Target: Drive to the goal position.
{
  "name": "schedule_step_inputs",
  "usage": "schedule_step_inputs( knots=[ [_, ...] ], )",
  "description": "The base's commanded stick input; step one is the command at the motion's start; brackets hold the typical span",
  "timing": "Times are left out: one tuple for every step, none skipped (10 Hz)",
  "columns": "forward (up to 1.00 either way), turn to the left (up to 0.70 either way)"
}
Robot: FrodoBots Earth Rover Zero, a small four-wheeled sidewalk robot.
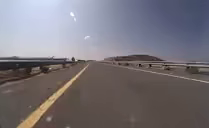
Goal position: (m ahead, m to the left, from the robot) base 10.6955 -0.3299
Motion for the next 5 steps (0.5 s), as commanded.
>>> schedule_step_inputs(
  knots=[
    [1.0, 0.0],
    [1.0, 0.0],
    [1.0, 0.1],
    [1.0, 0.22],
    [1.0, 0.0]
  ],
)
